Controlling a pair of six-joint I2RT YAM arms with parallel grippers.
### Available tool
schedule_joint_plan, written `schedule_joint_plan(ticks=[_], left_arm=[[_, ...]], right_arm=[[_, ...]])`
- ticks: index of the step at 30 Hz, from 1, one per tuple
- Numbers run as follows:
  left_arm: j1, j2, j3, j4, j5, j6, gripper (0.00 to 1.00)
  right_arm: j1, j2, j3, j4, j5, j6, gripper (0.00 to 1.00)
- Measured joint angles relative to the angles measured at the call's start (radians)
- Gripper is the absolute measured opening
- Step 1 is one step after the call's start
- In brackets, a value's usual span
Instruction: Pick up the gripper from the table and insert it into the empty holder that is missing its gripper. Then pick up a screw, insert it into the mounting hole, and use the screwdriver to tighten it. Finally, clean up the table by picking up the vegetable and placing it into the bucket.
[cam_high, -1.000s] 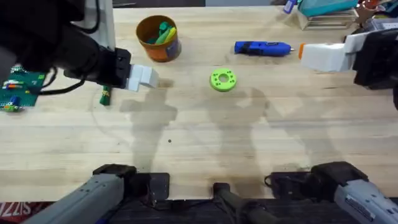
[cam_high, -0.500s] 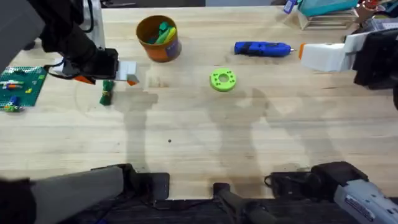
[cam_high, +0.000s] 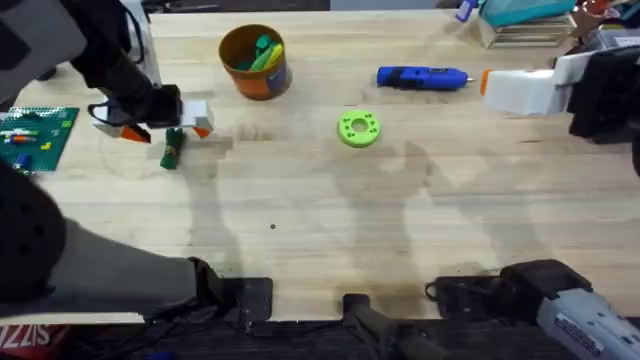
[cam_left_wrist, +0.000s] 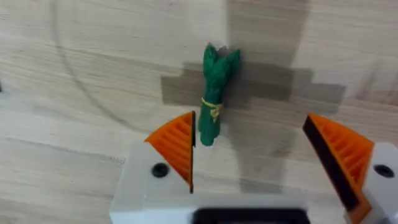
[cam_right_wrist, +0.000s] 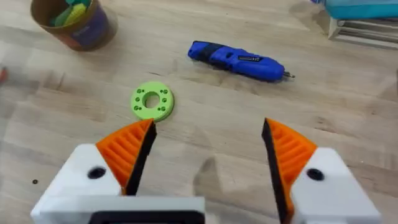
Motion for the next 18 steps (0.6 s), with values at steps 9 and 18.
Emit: schedule_joint_plan(ticks=[9,18], left_arm=[[0.019,0.108,0.000,0.035,0.004,0.011,0.985],[0.079,0.113,0.000,0.045,0.015,0.035,0.986]], right_arm=[[0.000,0.000,0.000,0.000,0.000,0.000,0.994],[0.000,0.000,0.000,0.000,0.000,0.000,0.994]])
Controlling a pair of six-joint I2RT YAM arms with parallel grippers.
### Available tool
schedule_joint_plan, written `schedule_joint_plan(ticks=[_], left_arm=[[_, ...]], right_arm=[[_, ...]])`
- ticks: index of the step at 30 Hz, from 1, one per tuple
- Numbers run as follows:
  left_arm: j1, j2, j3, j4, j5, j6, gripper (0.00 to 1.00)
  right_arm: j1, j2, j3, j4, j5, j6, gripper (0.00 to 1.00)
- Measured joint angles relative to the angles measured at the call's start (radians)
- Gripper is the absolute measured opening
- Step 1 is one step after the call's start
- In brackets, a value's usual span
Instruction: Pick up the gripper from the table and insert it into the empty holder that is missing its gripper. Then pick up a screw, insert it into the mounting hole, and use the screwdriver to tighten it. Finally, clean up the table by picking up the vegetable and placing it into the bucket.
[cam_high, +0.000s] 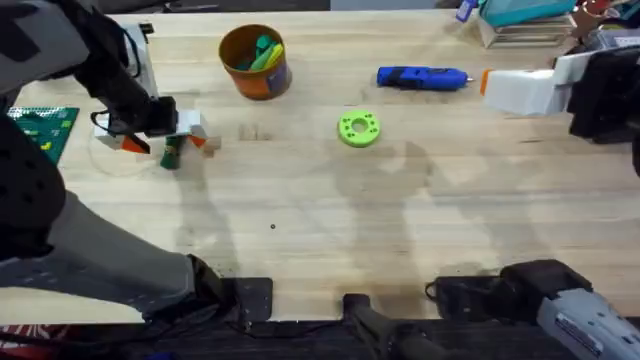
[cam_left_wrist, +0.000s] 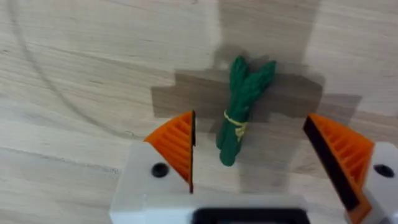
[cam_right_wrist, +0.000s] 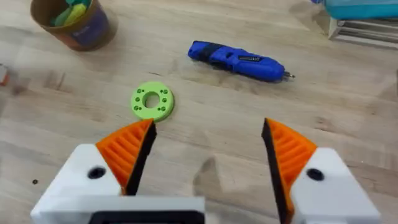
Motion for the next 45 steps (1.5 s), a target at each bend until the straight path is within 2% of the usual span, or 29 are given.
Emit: schedule_joint_plan(ticks=[4,21,24,29,30,37,41,45], left_arm=[[0.015,0.000,0.000,0.001,0.022,0.020,0.986],[0.015,0.063,0.006,0.000,0.056,0.033,0.990],[0.015,0.063,0.008,0.003,0.052,0.036,0.847],[0.024,0.064,0.012,0.010,-0.001,0.033,0.099],[0.027,0.064,0.014,0.010,0.002,0.037,0.032],[0.026,0.065,0.018,0.001,0.013,0.024,0.006],[0.019,0.065,0.050,-0.057,0.097,0.020,0.006],[0.002,0.059,0.140,-0.109,0.167,0.019,0.006]], right_arm=[[0.000,0.000,0.000,0.002,0.000,0.000,0.994],[0.000,0.000,0.000,0.007,0.000,0.000,0.994],[0.000,0.000,0.000,0.007,0.000,0.000,0.994],[0.000,0.000,0.000,0.007,0.000,0.000,0.994],[0.000,0.000,0.000,0.007,0.000,0.000,0.994],[0.000,0.000,0.000,0.007,0.000,0.000,0.994],[0.000,0.000,0.000,0.007,0.000,0.000,0.994],[0.000,0.000,0.000,0.007,0.000,0.000,0.994]])
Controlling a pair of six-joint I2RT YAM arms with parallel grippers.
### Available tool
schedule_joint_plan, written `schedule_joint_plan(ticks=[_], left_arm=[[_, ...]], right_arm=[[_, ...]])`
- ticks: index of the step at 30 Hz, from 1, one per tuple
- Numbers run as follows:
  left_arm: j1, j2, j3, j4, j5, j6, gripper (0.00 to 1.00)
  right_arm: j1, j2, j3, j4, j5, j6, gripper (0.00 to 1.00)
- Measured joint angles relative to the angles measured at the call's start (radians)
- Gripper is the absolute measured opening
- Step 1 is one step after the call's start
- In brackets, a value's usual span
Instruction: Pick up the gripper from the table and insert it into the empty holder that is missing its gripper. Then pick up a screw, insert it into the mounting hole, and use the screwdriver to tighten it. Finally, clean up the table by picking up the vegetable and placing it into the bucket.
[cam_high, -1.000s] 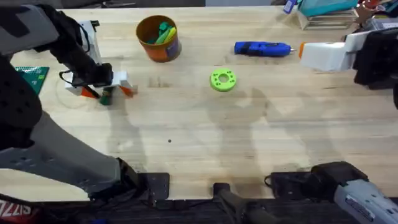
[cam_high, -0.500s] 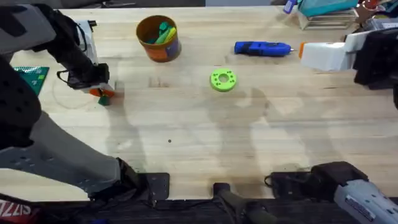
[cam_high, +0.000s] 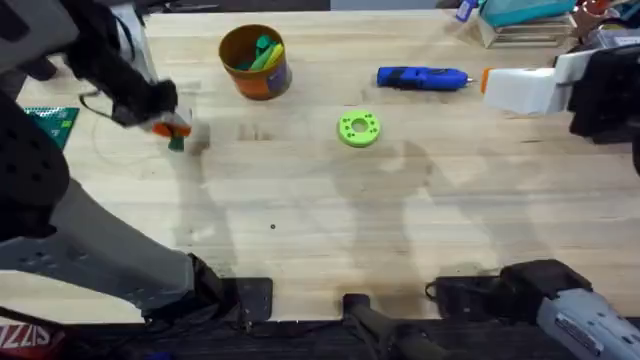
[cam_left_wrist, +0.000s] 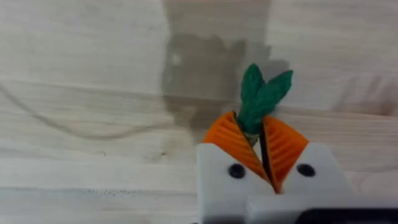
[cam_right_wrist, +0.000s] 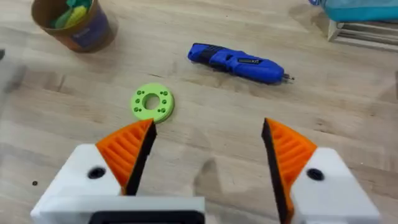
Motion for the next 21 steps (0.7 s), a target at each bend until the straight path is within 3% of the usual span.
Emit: schedule_joint_plan(ticks=[7,11,15,21], left_arm=[[-0.076,-0.077,0.218,-0.041,0.113,-0.021,0.006],[-0.151,-0.110,0.340,0.015,0.217,-0.053,0.006],[-0.239,-0.120,0.372,0.150,0.272,-0.100,0.006],[-0.335,-0.083,0.372,0.267,0.256,-0.157,0.006]], right_arm=[[0.000,0.000,0.000,0.000,0.000,0.000,0.994],[0.000,0.000,0.000,0.000,0.000,0.000,0.994],[0.000,0.000,0.000,0.000,0.000,0.000,0.994],[0.000,0.000,0.000,0.000,0.000,0.002,0.993]])
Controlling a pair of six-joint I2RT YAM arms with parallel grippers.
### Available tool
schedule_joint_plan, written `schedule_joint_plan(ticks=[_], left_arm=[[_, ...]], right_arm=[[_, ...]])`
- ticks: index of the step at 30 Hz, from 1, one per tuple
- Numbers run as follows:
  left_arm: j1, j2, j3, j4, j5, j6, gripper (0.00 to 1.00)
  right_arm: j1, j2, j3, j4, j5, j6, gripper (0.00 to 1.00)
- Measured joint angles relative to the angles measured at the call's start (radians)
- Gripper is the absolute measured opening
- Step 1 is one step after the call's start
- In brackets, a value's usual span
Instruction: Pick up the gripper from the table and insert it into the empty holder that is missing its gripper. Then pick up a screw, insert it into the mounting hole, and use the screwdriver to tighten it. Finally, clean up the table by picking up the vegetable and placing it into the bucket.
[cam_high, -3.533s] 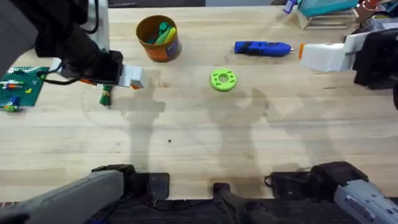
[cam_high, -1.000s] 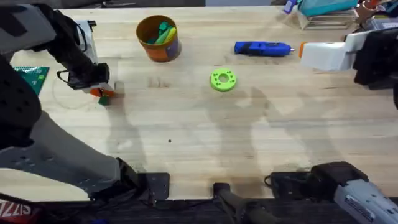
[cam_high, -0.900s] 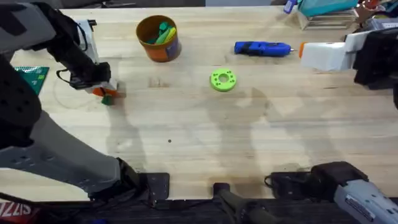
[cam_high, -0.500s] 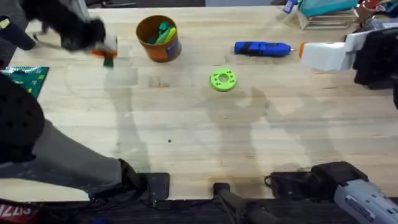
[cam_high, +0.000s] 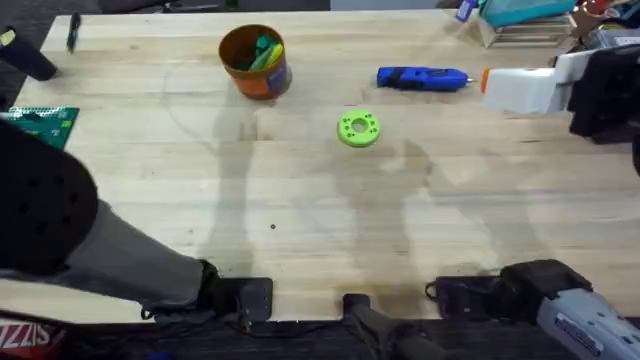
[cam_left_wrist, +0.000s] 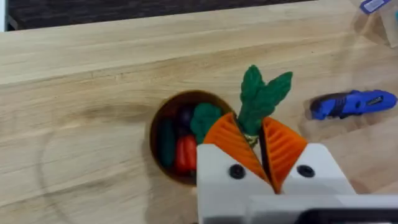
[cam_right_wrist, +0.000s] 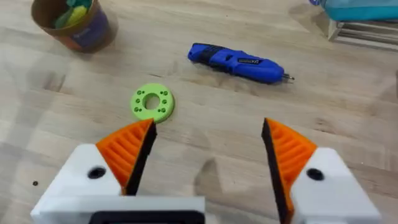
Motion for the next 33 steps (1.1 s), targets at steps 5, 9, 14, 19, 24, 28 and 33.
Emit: schedule_joint_plan(ticks=[5,9,14,19,24,28,33], left_arm=[[-0.019,0.061,0.000,0.007,-0.054,-0.028,0.006],[-0.017,0.111,0.000,-0.010,-0.105,-0.050,0.006],[-0.015,0.140,0.000,-0.023,-0.136,-0.057,0.006],[-0.015,0.162,0.000,-0.028,-0.148,-0.060,0.006],[-0.015,0.203,0.000,-0.033,-0.154,-0.065,0.193],[-0.015,0.208,-0.001,-0.035,-0.154,-0.068,0.415],[-0.015,0.208,-0.001,-0.052,-0.154,-0.068,0.481]], right_arm=[[0.000,0.000,0.000,0.000,0.000,0.001,0.994],[0.000,0.000,0.000,0.000,0.000,0.001,0.994],[0.000,0.000,0.000,0.000,0.000,0.001,0.993],[0.000,0.000,0.000,0.000,0.000,0.001,0.994],[0.000,0.000,0.000,0.000,0.000,0.001,0.994],[0.000,0.000,0.000,0.000,0.000,0.001,0.994],[0.000,0.000,0.000,0.000,0.000,0.001,0.994]])
